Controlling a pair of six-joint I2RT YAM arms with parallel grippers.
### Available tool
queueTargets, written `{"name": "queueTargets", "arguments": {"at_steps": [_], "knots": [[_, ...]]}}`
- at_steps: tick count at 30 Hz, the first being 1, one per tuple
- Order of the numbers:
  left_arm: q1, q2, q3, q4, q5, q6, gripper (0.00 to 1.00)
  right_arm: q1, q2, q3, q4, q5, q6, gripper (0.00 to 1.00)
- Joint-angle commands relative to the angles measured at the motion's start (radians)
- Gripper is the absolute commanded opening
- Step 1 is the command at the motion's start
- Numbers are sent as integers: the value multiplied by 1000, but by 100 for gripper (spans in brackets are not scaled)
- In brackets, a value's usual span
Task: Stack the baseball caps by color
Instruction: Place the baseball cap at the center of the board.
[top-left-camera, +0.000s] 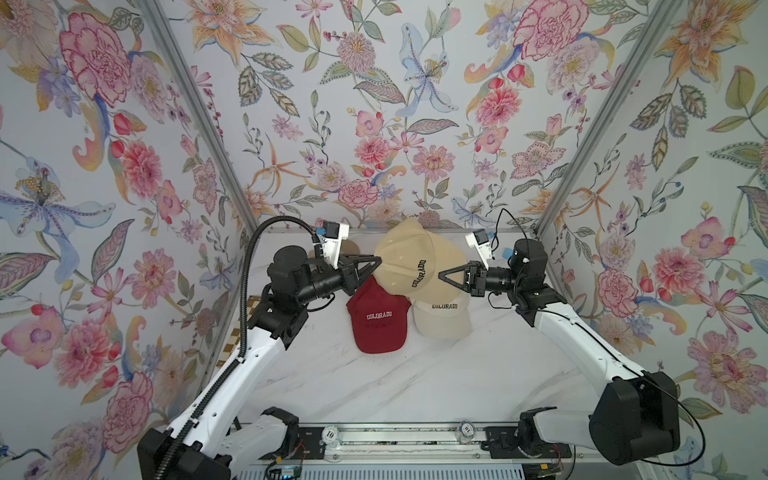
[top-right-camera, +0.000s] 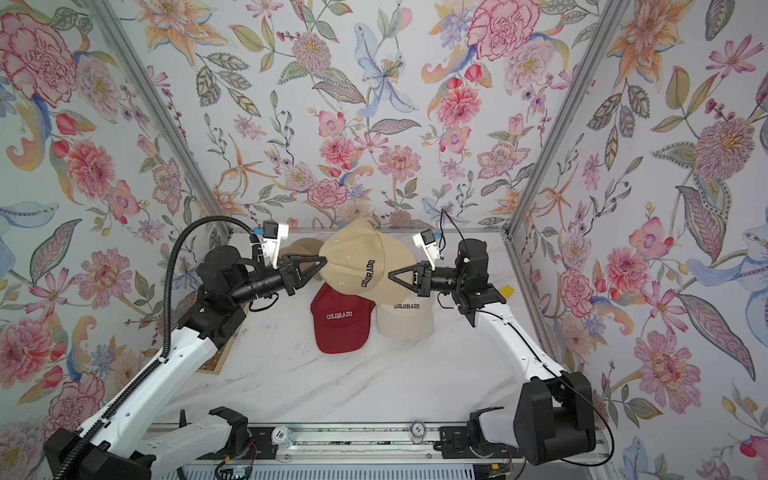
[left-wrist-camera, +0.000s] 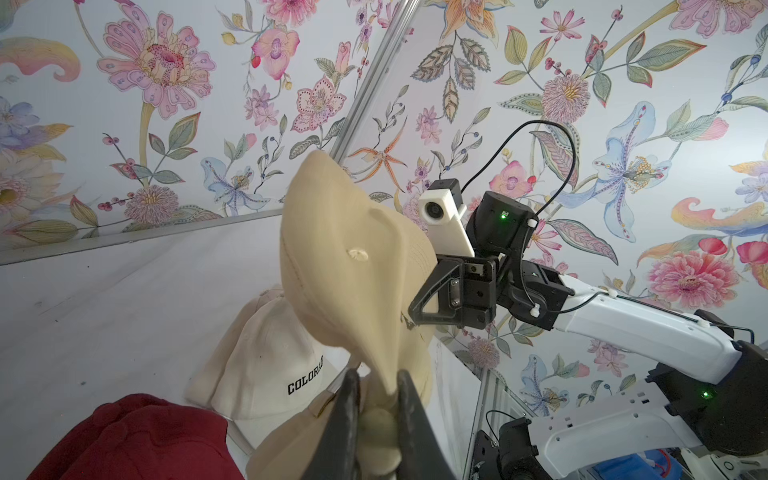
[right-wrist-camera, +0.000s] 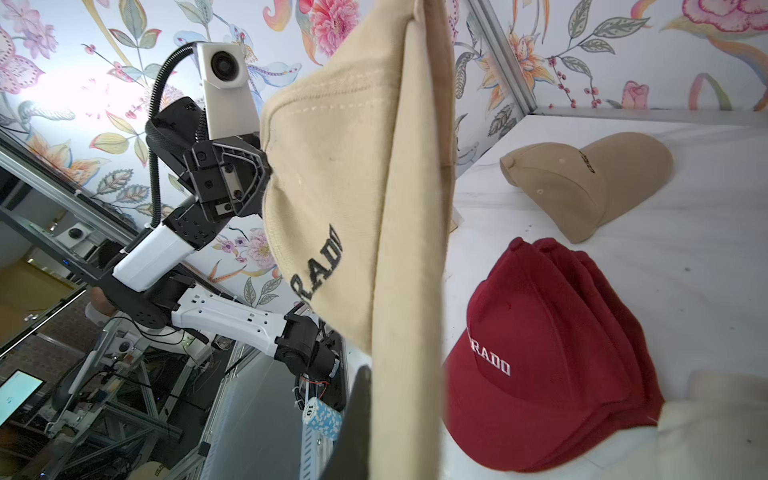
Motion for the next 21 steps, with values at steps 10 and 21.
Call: {"name": "queueTargets", "arguments": {"at_steps": [10, 21], "knots": [[68, 14, 156, -66, 4, 97, 0, -46, -18, 3, -40, 24, -8, 2], [5, 101, 324, -316, -214, 195, 0, -51, -53, 55, -203, 237, -109, 64]]}}
